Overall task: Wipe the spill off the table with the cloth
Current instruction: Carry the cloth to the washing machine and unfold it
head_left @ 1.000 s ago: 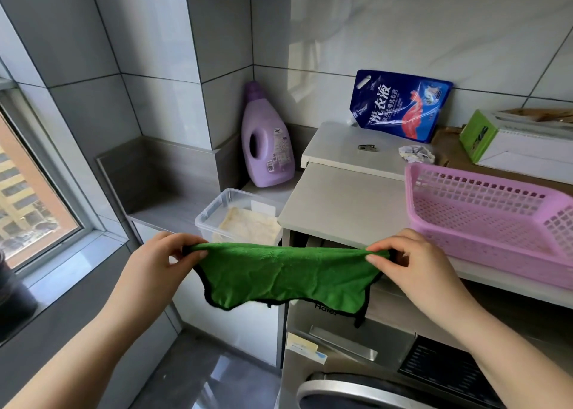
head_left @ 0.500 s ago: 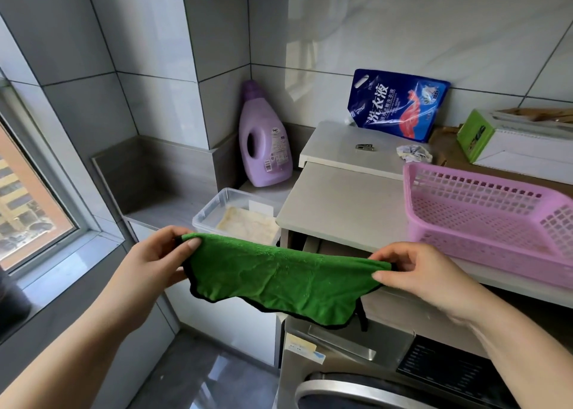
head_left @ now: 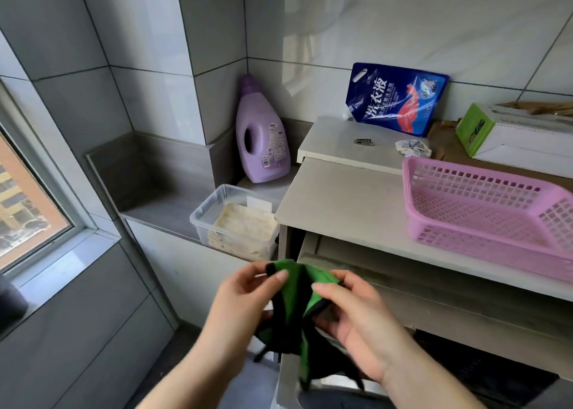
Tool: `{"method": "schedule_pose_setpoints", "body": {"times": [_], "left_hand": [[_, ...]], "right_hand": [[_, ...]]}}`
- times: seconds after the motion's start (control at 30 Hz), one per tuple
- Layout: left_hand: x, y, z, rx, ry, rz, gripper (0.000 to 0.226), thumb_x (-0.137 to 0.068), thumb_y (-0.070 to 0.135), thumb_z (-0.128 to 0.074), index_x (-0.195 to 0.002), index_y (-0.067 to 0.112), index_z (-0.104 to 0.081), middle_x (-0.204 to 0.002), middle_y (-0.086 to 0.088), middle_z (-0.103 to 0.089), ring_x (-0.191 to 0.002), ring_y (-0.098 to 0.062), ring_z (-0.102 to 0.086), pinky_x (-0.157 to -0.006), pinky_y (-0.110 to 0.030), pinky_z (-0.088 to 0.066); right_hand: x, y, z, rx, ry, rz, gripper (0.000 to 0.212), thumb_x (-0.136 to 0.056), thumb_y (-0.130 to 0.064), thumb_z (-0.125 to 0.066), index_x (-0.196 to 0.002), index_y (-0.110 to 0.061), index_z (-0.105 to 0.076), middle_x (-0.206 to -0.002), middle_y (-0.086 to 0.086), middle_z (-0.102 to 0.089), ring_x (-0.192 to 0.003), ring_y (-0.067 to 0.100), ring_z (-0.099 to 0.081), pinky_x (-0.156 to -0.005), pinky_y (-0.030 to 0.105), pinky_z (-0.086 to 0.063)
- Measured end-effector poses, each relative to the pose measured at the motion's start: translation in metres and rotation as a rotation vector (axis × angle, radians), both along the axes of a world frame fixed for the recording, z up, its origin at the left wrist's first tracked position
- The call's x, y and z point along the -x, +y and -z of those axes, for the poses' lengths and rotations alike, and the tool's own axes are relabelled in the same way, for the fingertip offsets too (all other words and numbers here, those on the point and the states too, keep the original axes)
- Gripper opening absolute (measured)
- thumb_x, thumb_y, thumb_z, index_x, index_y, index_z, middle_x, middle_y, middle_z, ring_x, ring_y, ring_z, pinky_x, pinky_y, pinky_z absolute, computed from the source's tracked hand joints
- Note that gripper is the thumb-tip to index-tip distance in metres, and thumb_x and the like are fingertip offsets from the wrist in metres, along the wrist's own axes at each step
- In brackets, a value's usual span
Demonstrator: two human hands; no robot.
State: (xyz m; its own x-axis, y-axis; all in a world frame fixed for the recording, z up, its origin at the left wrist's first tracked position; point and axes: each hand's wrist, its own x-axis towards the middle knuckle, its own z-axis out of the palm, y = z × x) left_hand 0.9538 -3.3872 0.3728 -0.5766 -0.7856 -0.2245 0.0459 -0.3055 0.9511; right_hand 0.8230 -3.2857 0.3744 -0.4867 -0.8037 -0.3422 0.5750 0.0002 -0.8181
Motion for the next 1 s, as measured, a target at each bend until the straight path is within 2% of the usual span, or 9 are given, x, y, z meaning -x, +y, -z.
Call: {"method": "schedule_pose_setpoints", "body": {"times": [0.17, 0.37, 0.53, 0.63, 0.7, 0.77, 0.87, 0.93, 1.0], "left_hand": [[0.011, 0.021, 0.007, 0.021, -0.022, 0.008, 0.010, -0.091, 0.015, -0.066, -0.092, 0.018, -0.076, -0.091, -0.010, -0.075, -0.083, -0.024, -0.070, -0.090, -0.055, -0.051], [0.012, 0.025, 0.008, -0.013, 0.055, 0.064, 0.025, -0.076, 0.029, -0.077, -0.099, 0.019, -0.073, -0.096, -0.010, -0.076, -0.091, -0.025, -0.073, -0.073, -0.032, -0.059], [0.013, 0.024, 0.013, -0.100, 0.114, 0.027, 0.015, -0.080, 0.026, -0.075, -0.092, 0.016, -0.072, -0.093, -0.013, -0.074, -0.081, -0.026, -0.071, -0.060, -0.031, -0.055], [0.012, 0.016, 0.016, -0.163, 0.206, 0.035, 0.015, -0.081, 0.029, -0.070, -0.085, 0.014, -0.070, -0.085, -0.018, -0.068, -0.073, -0.028, -0.065, -0.063, -0.045, -0.058], [0.009, 0.009, 0.016, -0.105, 0.204, 0.058, 0.018, -0.083, 0.029, -0.074, -0.090, 0.014, -0.070, -0.088, -0.020, -0.068, -0.078, -0.029, -0.065, -0.076, -0.053, -0.056], [0.005, 0.002, 0.012, -0.045, 0.207, 0.102, 0.021, -0.081, 0.030, -0.074, -0.094, 0.013, -0.071, -0.089, -0.018, -0.070, -0.080, -0.026, -0.067, -0.074, -0.044, -0.057], [-0.001, -0.008, 0.003, 0.030, 0.216, 0.173, 0.018, -0.082, 0.031, -0.073, -0.093, 0.017, -0.072, -0.087, -0.010, -0.071, -0.078, -0.018, -0.068, -0.067, -0.029, -0.055], [-0.004, -0.012, -0.004, 0.052, 0.230, 0.188, 0.014, -0.083, 0.028, -0.075, -0.092, 0.018, -0.073, -0.088, -0.010, -0.071, -0.080, -0.017, -0.067, -0.070, -0.027, -0.056], [-0.006, -0.016, -0.013, 0.084, 0.226, 0.174, 0.013, -0.083, 0.028, -0.069, -0.091, 0.018, -0.073, -0.088, -0.010, -0.071, -0.080, -0.016, -0.066, -0.071, -0.023, -0.056]], "right_hand": [[-0.020, 0.001, 0.009, 0.004, 0.125, 0.089, 0.024, -0.083, 0.010, -0.061, -0.102, -0.004, -0.065, -0.090, 0.013, -0.073, -0.082, 0.023, -0.071, -0.071, 0.034, -0.056], [-0.025, 0.013, 0.009, 0.016, 0.305, -0.077, 0.055, -0.080, 0.018, -0.046, -0.119, -0.017, -0.063, -0.106, 0.006, -0.072, -0.103, 0.017, -0.066, -0.082, 0.027, -0.051], [-0.031, 0.017, 0.014, 0.034, 0.328, -0.298, 0.077, -0.057, 0.002, -0.047, -0.128, -0.029, -0.053, -0.120, -0.010, -0.067, -0.115, 0.007, -0.058, -0.086, 0.023, -0.049], [-0.014, 0.021, 0.008, 0.121, 0.257, -0.322, 0.060, -0.068, 0.012, -0.043, -0.117, -0.014, -0.067, -0.116, 0.005, -0.070, -0.106, 0.022, -0.065, -0.084, 0.027, -0.052], [0.008, 0.023, 0.009, 0.071, 0.311, -0.132, 0.053, -0.078, 0.020, -0.033, -0.096, -0.010, -0.072, -0.099, 0.015, -0.072, -0.091, 0.031, -0.067, -0.076, 0.030, -0.054], [0.029, 0.022, 0.008, 0.003, 0.397, -0.006, 0.054, -0.078, 0.023, -0.040, -0.107, -0.015, -0.066, -0.103, 0.013, -0.068, -0.097, 0.028, -0.064, -0.081, 0.031, -0.052], [0.042, 0.017, 0.010, -0.005, 0.285, -0.221, 0.068, -0.073, 0.008, -0.069, -0.132, -0.018, -0.051, -0.129, 0.004, -0.060, -0.122, 0.014, -0.054, -0.104, 0.033, -0.040], [0.044, 0.013, 0.011, 0.023, 0.169, -0.358, 0.055, -0.077, 0.002, -0.071, -0.129, -0.005, -0.056, -0.129, 0.011, -0.060, -0.124, 0.019, -0.054, -0.108, 0.034, -0.038], [0.045, 0.010, 0.009, 0.050, 0.205, -0.321, 0.044, -0.078, 0.001, -0.068, -0.121, 0.003, -0.060, -0.121, 0.020, -0.063, -0.116, 0.025, -0.059, -0.108, 0.037, -0.041]]}}
